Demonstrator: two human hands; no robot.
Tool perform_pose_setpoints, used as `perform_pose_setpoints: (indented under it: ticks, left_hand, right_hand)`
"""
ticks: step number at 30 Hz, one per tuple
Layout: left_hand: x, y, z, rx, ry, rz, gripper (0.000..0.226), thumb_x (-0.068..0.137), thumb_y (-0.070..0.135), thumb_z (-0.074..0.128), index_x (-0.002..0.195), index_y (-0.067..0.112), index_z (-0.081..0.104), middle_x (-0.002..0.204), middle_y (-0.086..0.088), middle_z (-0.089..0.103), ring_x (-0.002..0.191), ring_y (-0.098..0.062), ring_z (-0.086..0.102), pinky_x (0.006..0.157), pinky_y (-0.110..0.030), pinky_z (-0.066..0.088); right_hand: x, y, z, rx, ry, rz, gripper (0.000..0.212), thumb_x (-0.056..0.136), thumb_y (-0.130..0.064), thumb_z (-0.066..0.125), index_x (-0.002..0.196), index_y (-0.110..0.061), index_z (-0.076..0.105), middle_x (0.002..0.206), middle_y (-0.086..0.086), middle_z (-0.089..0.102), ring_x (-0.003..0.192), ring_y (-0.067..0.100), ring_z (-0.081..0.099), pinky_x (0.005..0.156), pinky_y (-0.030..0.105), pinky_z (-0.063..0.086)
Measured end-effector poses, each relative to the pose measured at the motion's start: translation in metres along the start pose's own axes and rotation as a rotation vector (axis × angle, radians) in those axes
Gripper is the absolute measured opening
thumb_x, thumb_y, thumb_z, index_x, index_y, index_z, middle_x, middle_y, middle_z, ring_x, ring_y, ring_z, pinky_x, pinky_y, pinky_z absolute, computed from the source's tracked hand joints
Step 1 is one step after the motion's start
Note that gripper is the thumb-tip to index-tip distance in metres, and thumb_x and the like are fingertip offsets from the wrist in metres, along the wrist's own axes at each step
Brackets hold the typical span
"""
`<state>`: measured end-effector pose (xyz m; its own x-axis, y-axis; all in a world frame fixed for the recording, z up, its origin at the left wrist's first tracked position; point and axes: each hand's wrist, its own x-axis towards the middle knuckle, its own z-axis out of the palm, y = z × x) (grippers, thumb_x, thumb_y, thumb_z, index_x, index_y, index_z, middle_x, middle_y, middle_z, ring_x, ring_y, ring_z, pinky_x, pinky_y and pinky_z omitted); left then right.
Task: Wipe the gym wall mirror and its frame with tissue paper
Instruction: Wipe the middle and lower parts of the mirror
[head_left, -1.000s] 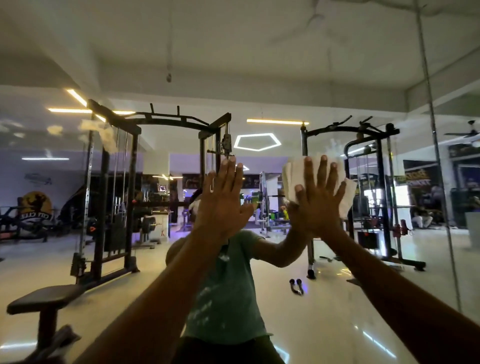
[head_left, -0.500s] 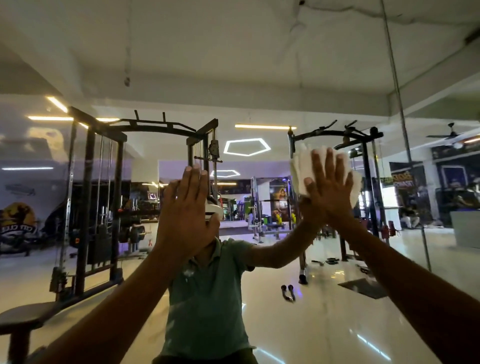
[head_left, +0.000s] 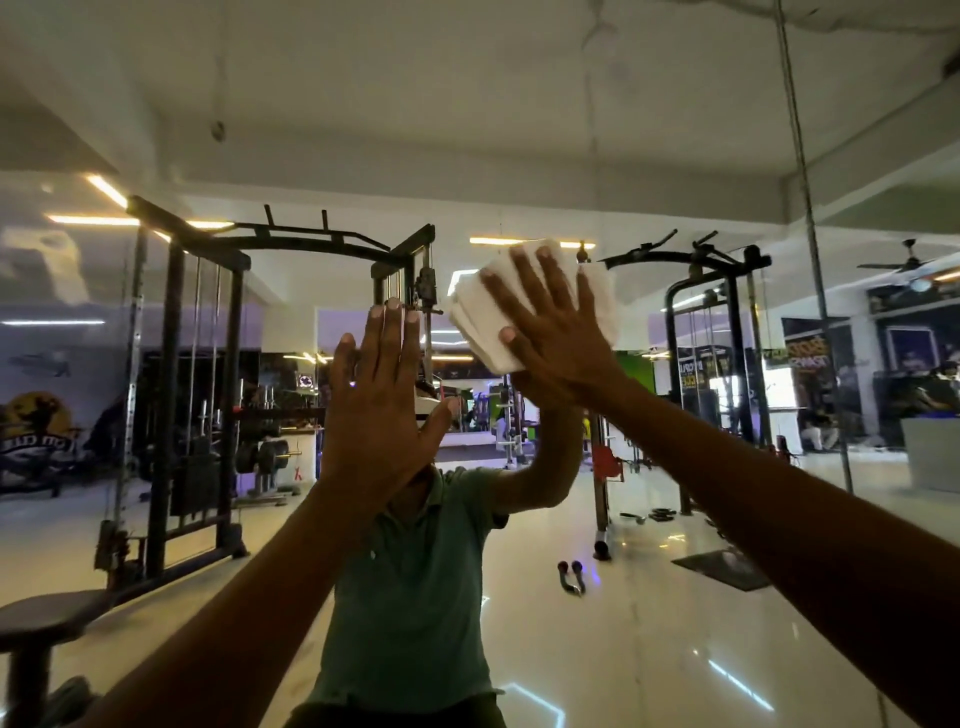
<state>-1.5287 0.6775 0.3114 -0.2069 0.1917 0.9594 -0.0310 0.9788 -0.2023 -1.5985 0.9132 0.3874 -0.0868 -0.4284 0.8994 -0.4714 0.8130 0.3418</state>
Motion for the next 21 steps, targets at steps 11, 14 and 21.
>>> perform_pose_setpoints:
  ticks: [11,14,21]
  left_hand:
    - [0.018,0.060,0.001,-0.052,-0.078,0.026,0.094,0.095,0.060,0.033,0.164,0.007,-0.002,0.170,-0.019,-0.015,0.158,-0.033,-0.012,0.129,-0.053,0.003]
    - [0.026,0.063,0.009,-0.021,-0.125,0.074,0.090,0.096,0.064,0.021,0.165,0.011,-0.005,0.170,-0.016,-0.017,0.158,-0.032,-0.015,0.128,-0.055,0.004]
    - [0.024,0.057,0.014,-0.018,-0.109,0.099,0.090,0.096,0.069,0.012,0.164,0.015,-0.011,0.171,-0.013,-0.018,0.159,-0.031,-0.014,0.128,-0.052,-0.002]
  right_hand:
    - [-0.053,0.049,-0.006,0.072,0.050,0.682,0.084,0.096,-0.068,0.004,0.168,-0.024,-0.005,0.174,0.014,-0.013,0.159,0.043,-0.011,0.123,0.073,-0.002]
    - [-0.053,0.015,0.011,0.018,-0.004,0.296,0.078,0.103,-0.062,0.019,0.168,-0.026,-0.004,0.172,0.008,-0.021,0.159,0.038,-0.018,0.121,0.067,-0.016]
    - [-0.063,0.138,-0.031,0.096,0.066,0.584,0.086,0.093,-0.074,0.003,0.168,-0.032,-0.002,0.175,0.006,-0.011,0.160,0.035,-0.011,0.124,0.070,-0.001]
